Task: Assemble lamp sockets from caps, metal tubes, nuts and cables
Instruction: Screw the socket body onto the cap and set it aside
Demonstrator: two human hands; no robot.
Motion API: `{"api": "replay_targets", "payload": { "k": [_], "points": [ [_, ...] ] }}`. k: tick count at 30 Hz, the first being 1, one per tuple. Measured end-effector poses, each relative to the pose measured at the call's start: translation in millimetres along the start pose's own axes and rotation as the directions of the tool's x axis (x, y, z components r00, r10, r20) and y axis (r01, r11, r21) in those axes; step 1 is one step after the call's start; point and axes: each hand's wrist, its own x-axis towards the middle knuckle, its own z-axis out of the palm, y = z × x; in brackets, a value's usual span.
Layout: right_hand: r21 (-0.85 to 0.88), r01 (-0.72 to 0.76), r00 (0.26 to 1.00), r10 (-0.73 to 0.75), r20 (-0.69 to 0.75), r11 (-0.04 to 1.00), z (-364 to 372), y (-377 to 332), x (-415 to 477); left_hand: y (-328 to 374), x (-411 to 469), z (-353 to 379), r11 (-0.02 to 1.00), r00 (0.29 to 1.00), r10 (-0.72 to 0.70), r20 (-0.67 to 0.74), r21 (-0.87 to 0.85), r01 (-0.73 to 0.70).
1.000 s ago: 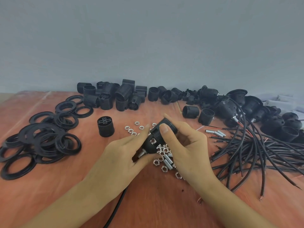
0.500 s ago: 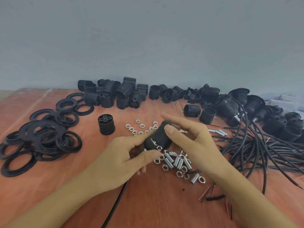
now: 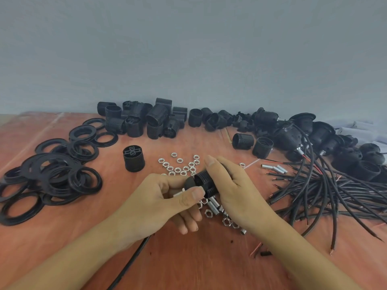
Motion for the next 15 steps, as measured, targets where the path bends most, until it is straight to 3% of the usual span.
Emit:
{"api": "replay_targets", "payload": {
  "k": [7, 12, 15],
  "points": [
    [-0.340, 0.018, 0.999, -0.002, 0.047, 0.940, -5.9, 5.7, -2.9, -1.7, -0.8, -1.3, 0.993, 1.000, -0.015, -0.006, 0.116, 0.016],
    [-0.459, 0.068, 0.998, -0.059, 0.034, 0.886, -8.9, 7.6, -4.5, -5.3, -1.3, 0.7, 0.985, 1.000, -0.019, 0.003, 0.170, 0.018],
    [-0.604, 0.150, 0.988, -0.133, 0.073, 0.782, -9.2, 10.2, -5.9, -7.5, -0.5, 2.6, 0.984, 0.999, -0.011, -0.043, 0.178, 0.018]
  ]
}}
